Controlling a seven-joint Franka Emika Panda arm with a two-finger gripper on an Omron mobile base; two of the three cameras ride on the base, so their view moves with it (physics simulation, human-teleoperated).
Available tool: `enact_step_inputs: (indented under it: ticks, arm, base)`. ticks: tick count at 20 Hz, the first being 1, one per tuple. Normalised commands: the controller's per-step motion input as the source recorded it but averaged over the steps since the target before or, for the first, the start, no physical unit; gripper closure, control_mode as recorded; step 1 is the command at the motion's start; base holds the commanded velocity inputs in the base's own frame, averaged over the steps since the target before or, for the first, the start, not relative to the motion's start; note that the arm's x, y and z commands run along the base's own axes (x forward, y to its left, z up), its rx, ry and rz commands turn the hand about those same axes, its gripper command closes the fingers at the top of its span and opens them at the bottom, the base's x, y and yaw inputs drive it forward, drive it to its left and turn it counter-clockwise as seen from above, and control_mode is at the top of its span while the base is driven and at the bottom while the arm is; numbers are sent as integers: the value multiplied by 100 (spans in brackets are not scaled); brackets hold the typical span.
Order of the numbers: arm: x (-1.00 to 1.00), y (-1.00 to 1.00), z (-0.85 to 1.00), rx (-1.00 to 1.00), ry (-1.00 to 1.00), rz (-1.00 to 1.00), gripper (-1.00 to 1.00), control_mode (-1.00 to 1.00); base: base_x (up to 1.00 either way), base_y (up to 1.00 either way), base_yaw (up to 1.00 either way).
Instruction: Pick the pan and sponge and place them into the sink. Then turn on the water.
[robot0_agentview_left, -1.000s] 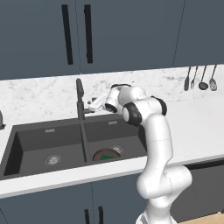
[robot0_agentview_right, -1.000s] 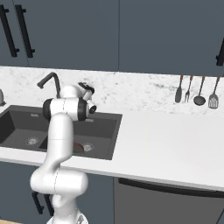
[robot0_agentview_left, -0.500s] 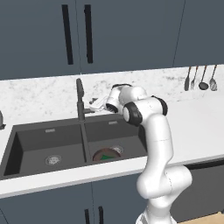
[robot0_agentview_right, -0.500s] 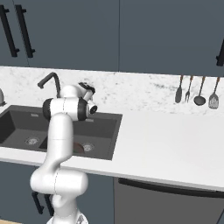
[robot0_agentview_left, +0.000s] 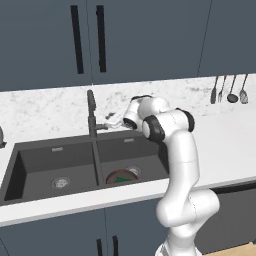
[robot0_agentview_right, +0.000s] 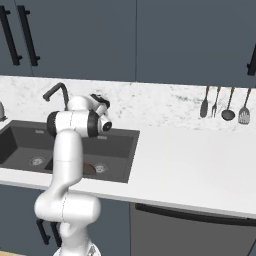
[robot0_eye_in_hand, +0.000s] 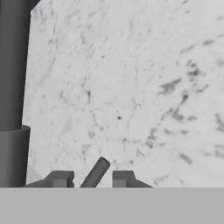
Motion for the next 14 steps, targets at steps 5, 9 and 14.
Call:
enact_step_inputs:
  ticks: [5, 9, 14]
  arm:
    - [7, -100, -30, -6, 4, -4, 100, -100]
    - [0, -100, -42, -5, 4, -6, 100, -100]
    - [0, -100, -19, -6, 3, -5, 100, -100]
  base:
    - [0, 0, 0]
    - [0, 0, 0]
    - [0, 0, 0]
